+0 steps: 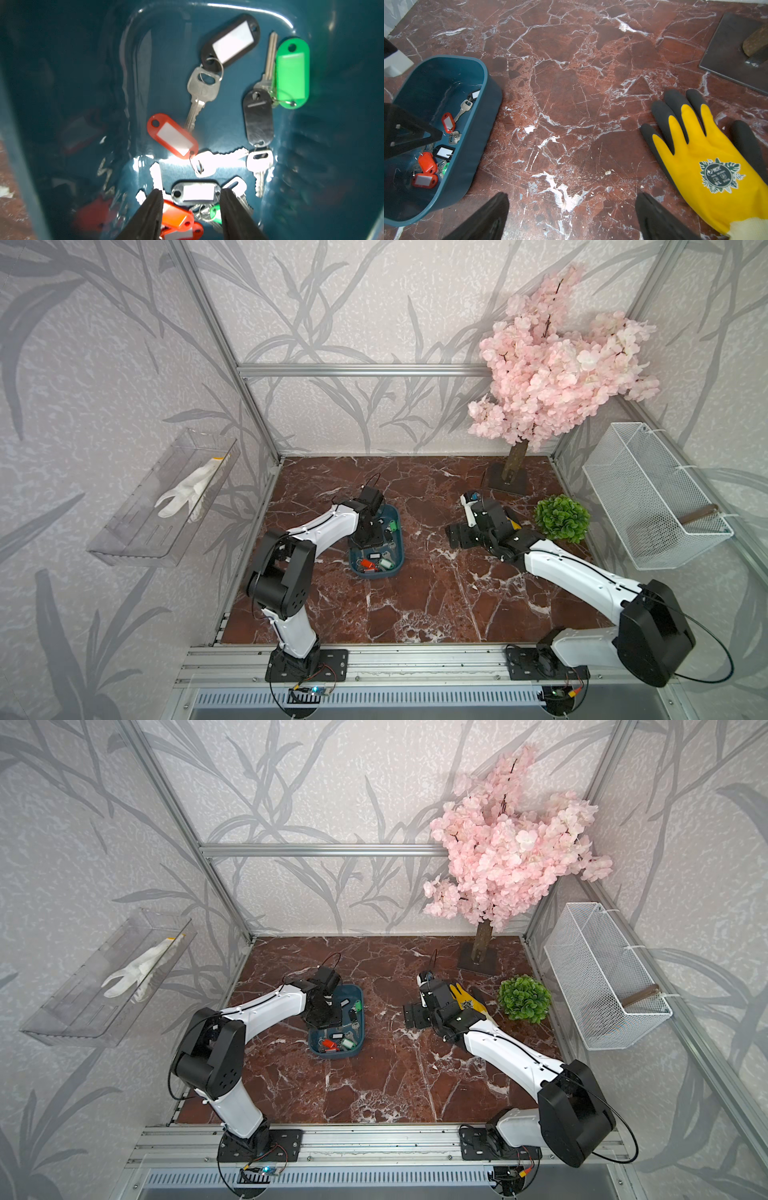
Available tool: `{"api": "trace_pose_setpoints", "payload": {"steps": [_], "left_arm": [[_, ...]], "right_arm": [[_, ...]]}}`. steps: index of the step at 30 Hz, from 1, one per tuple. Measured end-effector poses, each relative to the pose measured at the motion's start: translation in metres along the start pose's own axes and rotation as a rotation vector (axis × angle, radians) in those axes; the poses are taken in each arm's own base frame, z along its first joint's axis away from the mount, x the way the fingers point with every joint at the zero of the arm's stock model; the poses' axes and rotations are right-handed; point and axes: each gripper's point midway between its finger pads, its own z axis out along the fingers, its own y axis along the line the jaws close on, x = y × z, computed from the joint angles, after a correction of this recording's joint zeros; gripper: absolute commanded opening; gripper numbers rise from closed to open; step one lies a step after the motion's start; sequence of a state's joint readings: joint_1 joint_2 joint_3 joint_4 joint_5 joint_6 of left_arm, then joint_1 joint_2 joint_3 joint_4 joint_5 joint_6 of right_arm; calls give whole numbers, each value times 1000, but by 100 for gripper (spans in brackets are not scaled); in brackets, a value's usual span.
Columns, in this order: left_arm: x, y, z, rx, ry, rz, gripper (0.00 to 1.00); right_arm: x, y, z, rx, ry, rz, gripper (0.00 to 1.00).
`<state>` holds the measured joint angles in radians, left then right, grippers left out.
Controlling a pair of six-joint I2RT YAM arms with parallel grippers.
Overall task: Take the keys out of the storage box
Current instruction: Pick up the key from the storage box.
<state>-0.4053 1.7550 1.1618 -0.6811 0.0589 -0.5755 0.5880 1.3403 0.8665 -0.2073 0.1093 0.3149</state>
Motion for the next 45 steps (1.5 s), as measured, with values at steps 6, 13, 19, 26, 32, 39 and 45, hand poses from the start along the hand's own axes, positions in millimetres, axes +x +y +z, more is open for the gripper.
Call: {"api": "trace_pose_setpoints", "payload": {"steps": [6,13,19,26,32,39,45], "left_arm": [[-4,-1,11,-16,4,-9,45],[-8,-3,12,-9,-7,-12,41],[-12,-6,16,-4,-10,-12,38],[-10,-5,20,-11,2,-11,36],[-9,-4,24,-18,11,-11,28],[-9,-3,24,-26,7,-8,18],[-10,-1,23,-37,1,-7,8]], "right_arm": [[0,1,0,-5,1,3,99],[1,1,1,-4,6,3,99],[4,0,4,-1,16,1,99],[4,0,4,-1,15,1,99],[4,0,4,-1,16,-3,99],[5,0,5,0,19,-4,99],[4,0,5,0,17,-9,99]]}}
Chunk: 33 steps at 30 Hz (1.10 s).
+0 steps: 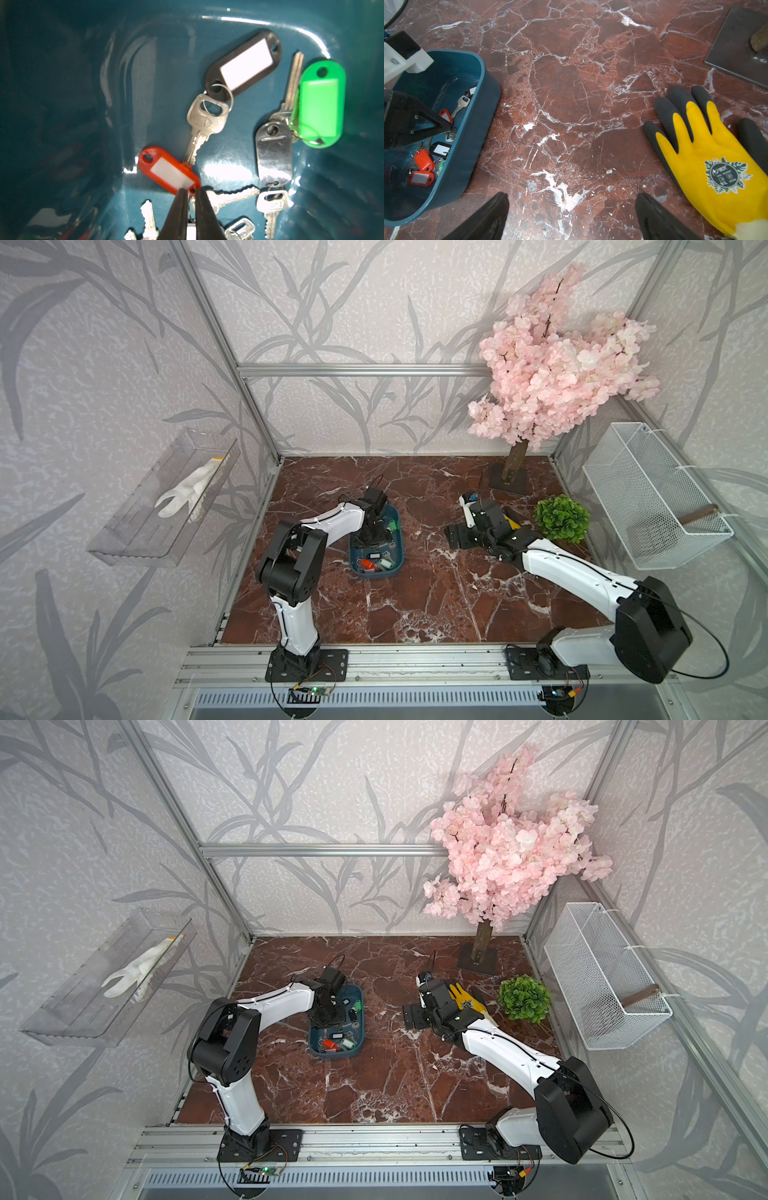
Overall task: Take the keys out of the storage box
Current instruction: Pick up the key from the storage box.
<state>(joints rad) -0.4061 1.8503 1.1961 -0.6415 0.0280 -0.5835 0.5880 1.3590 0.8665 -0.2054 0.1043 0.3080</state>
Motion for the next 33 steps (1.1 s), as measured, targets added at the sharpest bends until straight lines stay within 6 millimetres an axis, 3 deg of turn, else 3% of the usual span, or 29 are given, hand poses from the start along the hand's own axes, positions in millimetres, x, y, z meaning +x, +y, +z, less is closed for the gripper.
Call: {"api": "trace_pose_setpoints", "payload": {"steps": [8,15,22,26,29,33], "left_arm": [[-6,-3,-17,23,-41,4,0],[-11,-12,-62,74,-120,27,0],[-38,-59,-133,169,-272,123,0],[-51,-87,-157,213,-324,178,0],[-61,-108,-155,224,-330,217,0],[-68,-131,-125,204,-287,263,0]], "right_arm": [[-1,0,-1,0,-4,-6,99],[-8,-1,-11,4,-38,-8,99],[-23,-1,-29,-2,-103,-1,99],[-31,-3,-40,4,-143,3,99],[-34,-5,-47,10,-165,4,99],[-33,-9,-51,23,-177,6,99]]}}
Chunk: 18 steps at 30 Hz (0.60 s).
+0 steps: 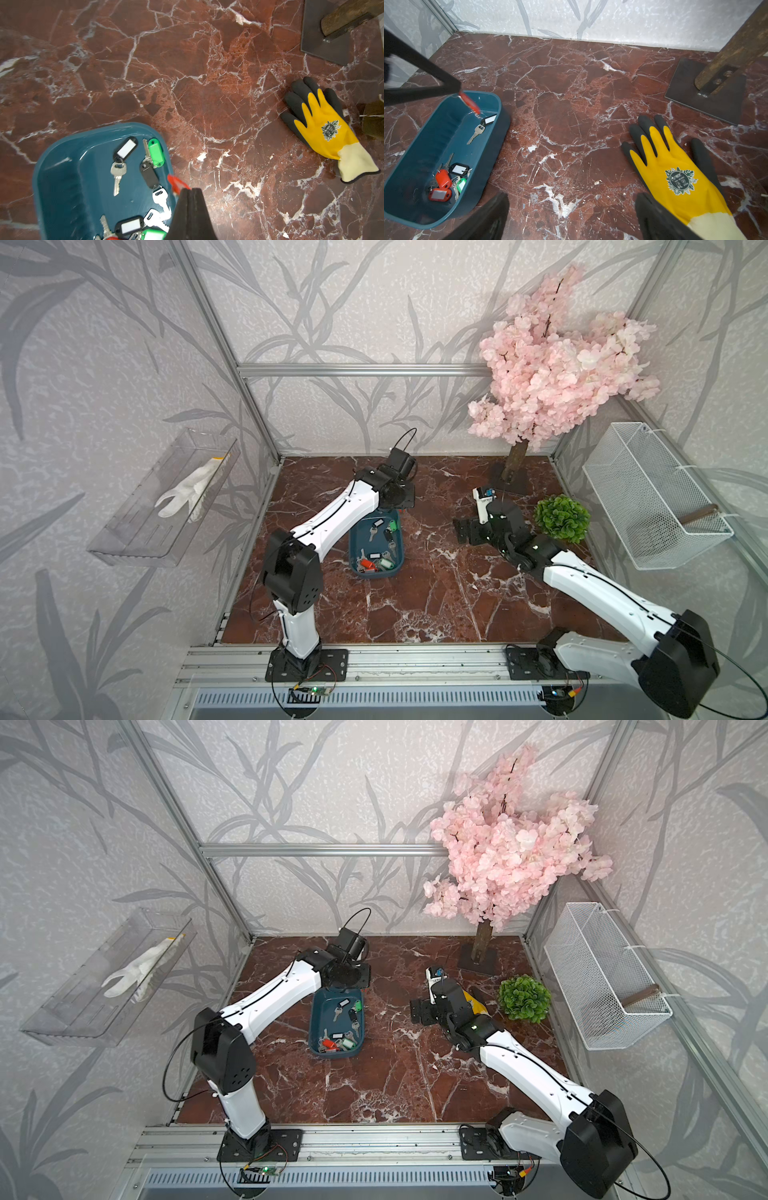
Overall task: Take the keys out of the storage box
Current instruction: Pick up the key from the storage box, then place the key at the center of the board.
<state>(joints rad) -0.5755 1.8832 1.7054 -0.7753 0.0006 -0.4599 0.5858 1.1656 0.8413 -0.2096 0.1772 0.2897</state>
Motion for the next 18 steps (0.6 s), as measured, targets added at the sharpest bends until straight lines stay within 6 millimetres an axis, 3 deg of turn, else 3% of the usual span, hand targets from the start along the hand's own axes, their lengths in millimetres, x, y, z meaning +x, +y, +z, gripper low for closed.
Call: {"api": "trace_pose_setpoints", "payload": {"steps": [6,9,13,18], "left_arm": [[2,-7,66,-32,84,32,0],[5,-7,89,-54,115,44,0],[2,-7,106,-68,125,58,4],[-7,-10,112,-73,114,71,11]], "right_arm": [[6,-6,-2,19,6,1,99],[12,-9,-3,28,15,0,99],[16,-11,-4,37,25,4,99],[18,-12,-3,38,29,12,99]]}}
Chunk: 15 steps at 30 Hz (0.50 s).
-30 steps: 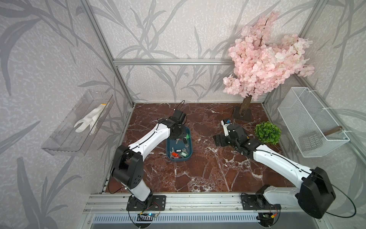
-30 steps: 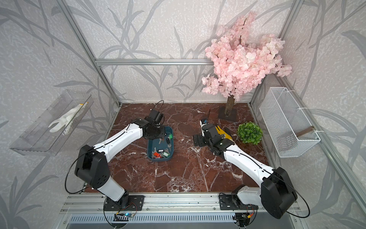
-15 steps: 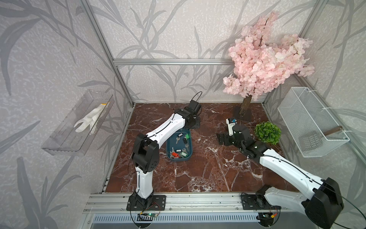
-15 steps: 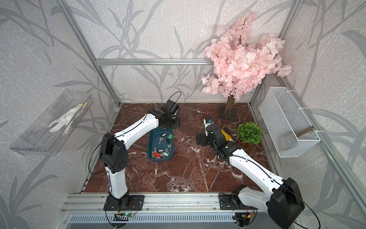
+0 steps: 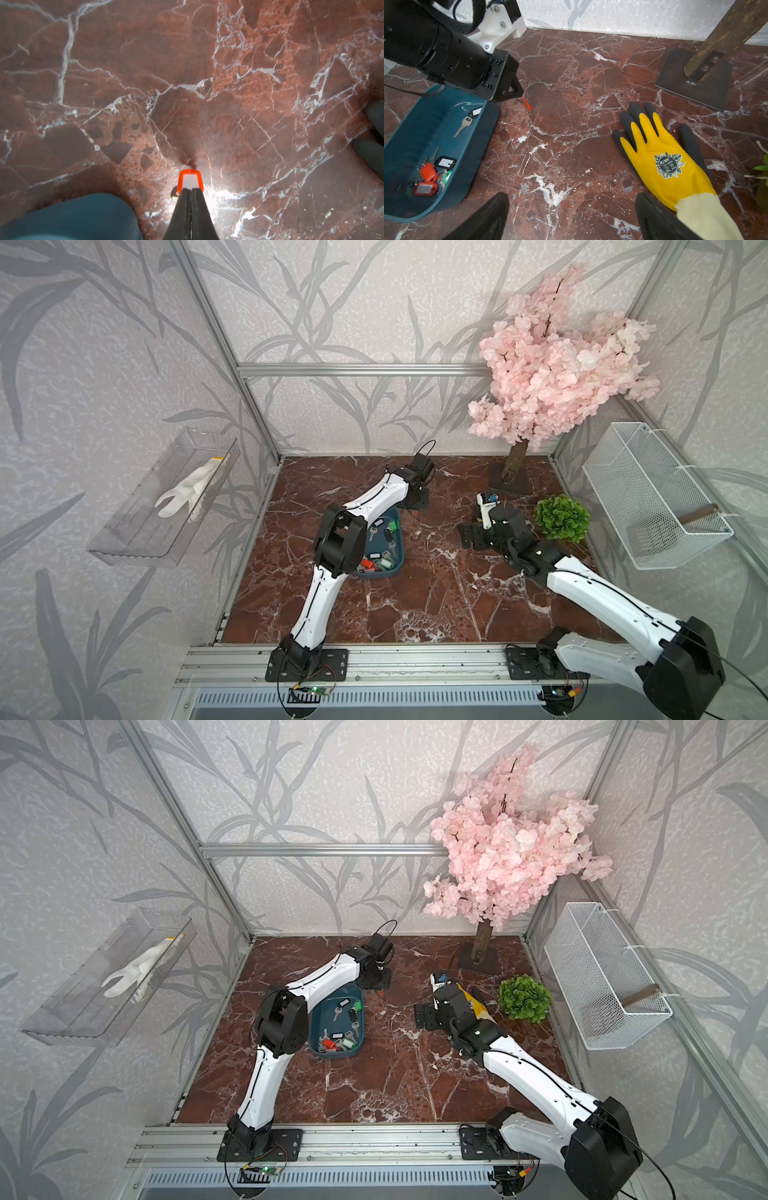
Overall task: Take the keys out of the storage box
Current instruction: Place the key at the center of the board.
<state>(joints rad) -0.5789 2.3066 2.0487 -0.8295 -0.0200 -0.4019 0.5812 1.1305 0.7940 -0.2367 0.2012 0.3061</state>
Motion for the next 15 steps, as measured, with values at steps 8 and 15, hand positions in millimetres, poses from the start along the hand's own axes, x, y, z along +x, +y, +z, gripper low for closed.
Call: {"api": "trace_pose_setpoints", "payload": {"steps": [8,15], "left_arm": [[-5,0,-5,-3,-9,9,33],[2,8,-30,-7,-13,17,45]], "right_arm": [[3,0,1,1,6,6,99],[7,1,7,-2,23,11,99]]}}
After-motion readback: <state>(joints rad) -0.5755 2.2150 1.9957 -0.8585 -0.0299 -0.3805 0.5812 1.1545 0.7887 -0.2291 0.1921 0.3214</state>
